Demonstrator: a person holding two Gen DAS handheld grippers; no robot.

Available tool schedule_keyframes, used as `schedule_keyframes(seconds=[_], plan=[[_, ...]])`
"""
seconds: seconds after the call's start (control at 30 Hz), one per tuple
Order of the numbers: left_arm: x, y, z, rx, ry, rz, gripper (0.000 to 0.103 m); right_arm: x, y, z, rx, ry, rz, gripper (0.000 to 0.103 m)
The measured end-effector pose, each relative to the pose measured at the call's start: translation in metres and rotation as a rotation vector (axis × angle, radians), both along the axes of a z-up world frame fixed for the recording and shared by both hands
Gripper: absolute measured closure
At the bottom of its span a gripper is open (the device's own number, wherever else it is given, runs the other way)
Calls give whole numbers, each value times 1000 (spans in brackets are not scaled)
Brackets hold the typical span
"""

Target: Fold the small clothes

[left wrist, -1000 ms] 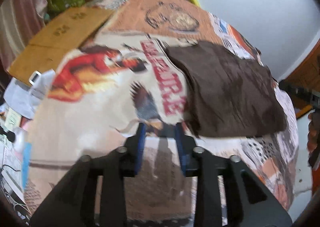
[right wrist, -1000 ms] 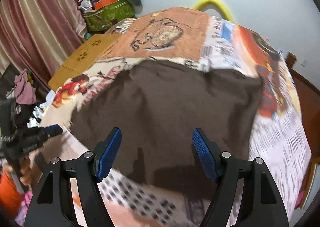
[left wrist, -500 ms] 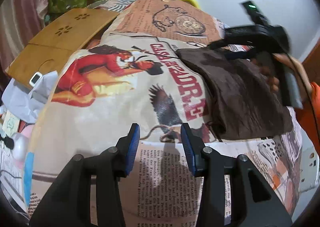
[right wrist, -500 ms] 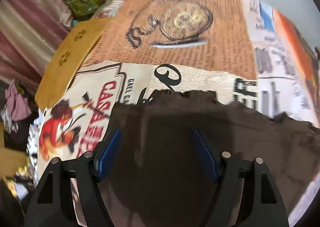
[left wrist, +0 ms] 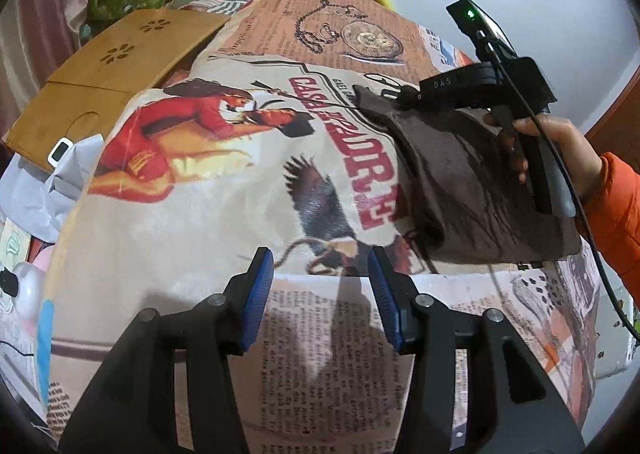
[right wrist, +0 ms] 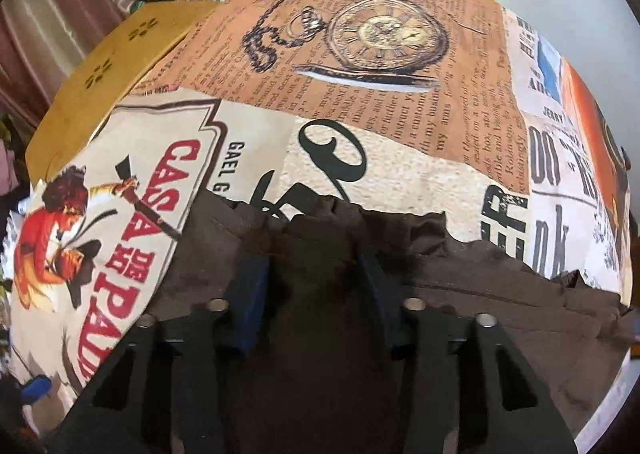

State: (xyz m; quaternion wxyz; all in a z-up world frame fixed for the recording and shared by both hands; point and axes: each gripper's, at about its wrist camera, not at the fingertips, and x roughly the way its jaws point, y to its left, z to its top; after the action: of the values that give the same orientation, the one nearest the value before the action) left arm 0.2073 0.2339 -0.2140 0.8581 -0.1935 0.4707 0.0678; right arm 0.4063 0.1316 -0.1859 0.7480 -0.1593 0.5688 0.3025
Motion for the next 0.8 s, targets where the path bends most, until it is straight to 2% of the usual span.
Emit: schedule_keyframes(seconds=[0.07, 0.1, 0.2, 0.33, 0.5, 0.57, 0.63, 0.7, 0.8], plan=[[2, -6, 1, -36, 9, -12, 54, 6, -8, 5, 37, 33, -27, 87], [4, -10, 2, -48, 12, -21, 54, 9, -8, 5, 54, 46, -34, 88], [9, -28, 6, -46, 15, -58, 53, 10, -17, 15, 108, 61, -38, 90], [22, -54, 12, -55, 5, -105, 42, 4, -27, 23, 149, 62, -17, 90], [45, -74, 10, -24, 25, -76, 42, 2, -37, 31, 187, 42, 13, 90], [54, -82, 9, -6, 27, -77, 48, 4, -39, 31, 201, 37, 26, 90], [62, -91, 8, 34, 40, -75, 77, 3, -41, 32, 211, 32, 38, 90], [67, -97, 7, 64, 40, -84, 95, 3, -46, 34, 237, 37, 48, 91], [67, -102, 14, 102, 14, -91, 98, 3, -55, 40, 276, 47, 53, 91]])
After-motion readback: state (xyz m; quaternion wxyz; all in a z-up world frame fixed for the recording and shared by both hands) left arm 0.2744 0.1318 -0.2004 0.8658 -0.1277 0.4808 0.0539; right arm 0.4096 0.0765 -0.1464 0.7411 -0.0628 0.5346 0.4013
